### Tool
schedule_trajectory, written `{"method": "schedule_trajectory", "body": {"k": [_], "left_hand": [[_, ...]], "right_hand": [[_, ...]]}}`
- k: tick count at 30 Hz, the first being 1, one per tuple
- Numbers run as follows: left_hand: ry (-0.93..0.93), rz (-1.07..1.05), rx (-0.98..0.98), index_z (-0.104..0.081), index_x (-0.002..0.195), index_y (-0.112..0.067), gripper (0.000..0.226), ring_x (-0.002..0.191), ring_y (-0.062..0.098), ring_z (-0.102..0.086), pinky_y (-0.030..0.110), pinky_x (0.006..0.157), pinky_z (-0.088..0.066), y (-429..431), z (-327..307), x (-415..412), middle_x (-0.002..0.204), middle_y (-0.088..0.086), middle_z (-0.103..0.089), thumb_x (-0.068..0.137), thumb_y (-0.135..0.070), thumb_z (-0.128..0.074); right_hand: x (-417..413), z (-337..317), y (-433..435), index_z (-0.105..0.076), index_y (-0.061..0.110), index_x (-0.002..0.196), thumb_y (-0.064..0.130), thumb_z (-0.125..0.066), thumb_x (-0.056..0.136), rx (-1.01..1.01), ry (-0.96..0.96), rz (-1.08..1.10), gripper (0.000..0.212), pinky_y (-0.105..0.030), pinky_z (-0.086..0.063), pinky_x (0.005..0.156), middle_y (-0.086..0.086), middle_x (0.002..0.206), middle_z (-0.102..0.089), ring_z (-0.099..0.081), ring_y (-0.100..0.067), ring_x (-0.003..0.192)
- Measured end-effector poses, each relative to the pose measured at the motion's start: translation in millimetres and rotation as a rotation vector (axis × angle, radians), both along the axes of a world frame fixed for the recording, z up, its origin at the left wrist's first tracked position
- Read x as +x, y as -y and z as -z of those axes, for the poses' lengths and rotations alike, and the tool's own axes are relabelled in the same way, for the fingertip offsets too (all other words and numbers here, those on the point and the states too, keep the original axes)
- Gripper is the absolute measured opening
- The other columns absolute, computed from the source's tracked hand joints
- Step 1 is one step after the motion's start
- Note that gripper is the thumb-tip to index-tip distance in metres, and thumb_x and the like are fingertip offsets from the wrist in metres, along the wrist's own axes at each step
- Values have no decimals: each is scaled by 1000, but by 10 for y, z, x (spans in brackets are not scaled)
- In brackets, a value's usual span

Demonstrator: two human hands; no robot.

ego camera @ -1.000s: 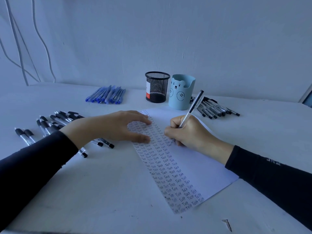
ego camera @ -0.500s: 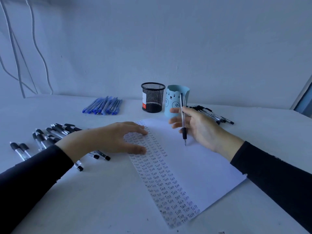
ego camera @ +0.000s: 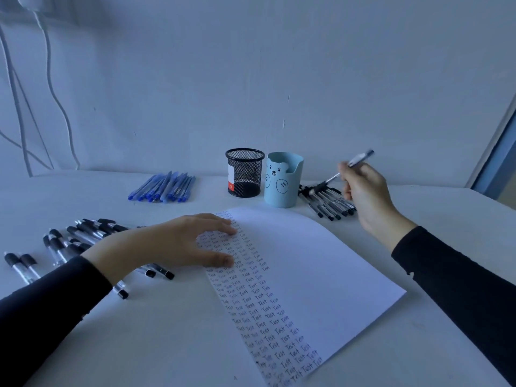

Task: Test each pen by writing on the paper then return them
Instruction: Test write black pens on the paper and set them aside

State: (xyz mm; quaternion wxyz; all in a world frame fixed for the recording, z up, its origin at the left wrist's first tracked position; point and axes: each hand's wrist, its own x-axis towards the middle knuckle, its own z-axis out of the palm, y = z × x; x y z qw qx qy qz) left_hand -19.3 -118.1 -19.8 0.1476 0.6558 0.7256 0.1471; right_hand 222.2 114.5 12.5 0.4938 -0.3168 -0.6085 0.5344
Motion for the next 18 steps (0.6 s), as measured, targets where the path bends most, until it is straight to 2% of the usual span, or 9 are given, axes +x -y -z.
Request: {"method": "schedule_trajectory", "body": {"k": [4, 6, 8, 10, 14, 16, 18], "left_hand": [[-5, 6, -8, -47, 124, -61, 75, 132, -7, -34, 26, 115, -23, 5, -3, 0, 142, -35, -36, 56, -92, -54], [-3, 10, -11, -47, 124, -60, 76, 133, -7, -33, 25, 114, -23, 4, -8, 2, 142, -34, -36, 56, -92, -54], [0, 11, -10, -48, 126, -59, 77, 133, -7, -33, 23, 113, -22, 6, -14, 8, 142, -34, -36, 57, -91, -54], [-2, 11, -11, -48, 128, -57, 78, 132, -7, -33, 22, 111, -22, 8, -18, 14, 142, -33, -36, 57, -90, -54], [-12, 12, -15, -48, 129, -55, 80, 132, -6, -33, 23, 112, -22, 12, -30, 24, 144, -32, -36, 58, -89, -53], [-14, 13, -11, -48, 131, -52, 82, 132, -6, -34, 21, 111, -21, 10, -32, 29, 144, -31, -36, 58, -89, -53], [-12, 14, -7, -49, 131, -51, 82, 132, -5, -34, 20, 110, -21, 5, -30, 30, 144, -30, -37, 58, -89, -53]], "right_hand": [[103, 193, -166, -66, 17, 88, 21, -58, 93, 171, 233, 145, 10, -17, -43, 64, 4, 84, -63, -56, -8, 70], [135, 267, -209, -70, 18, 94, 21, -58, 95, 372, 413, 189, 13, -7, -41, 66, 7, 89, -68, -61, -7, 80], [129, 325, -226, -72, 13, 98, 18, -58, 96, 496, 496, 202, 14, -1, -38, 63, 2, 91, -70, -61, -10, 82], [100, 378, -234, -73, 10, 92, 18, -61, 95, 583, 575, 174, 14, -6, -38, 63, -1, 92, -69, -59, -11, 80], [78, 414, -254, -72, 11, 80, 21, -63, 90, 706, 695, 151, 17, -29, -45, 76, 1, 90, -64, -59, -18, 87], [83, 415, -270, -74, 14, 79, 22, -60, 89, 731, 834, 187, 19, -32, -39, 82, 5, 96, -62, -52, -19, 96], [74, 426, -282, -76, 16, 87, 24, -55, 91, 727, 949, 181, 23, -30, -29, 84, 8, 104, -58, -45, -19, 104]]}}
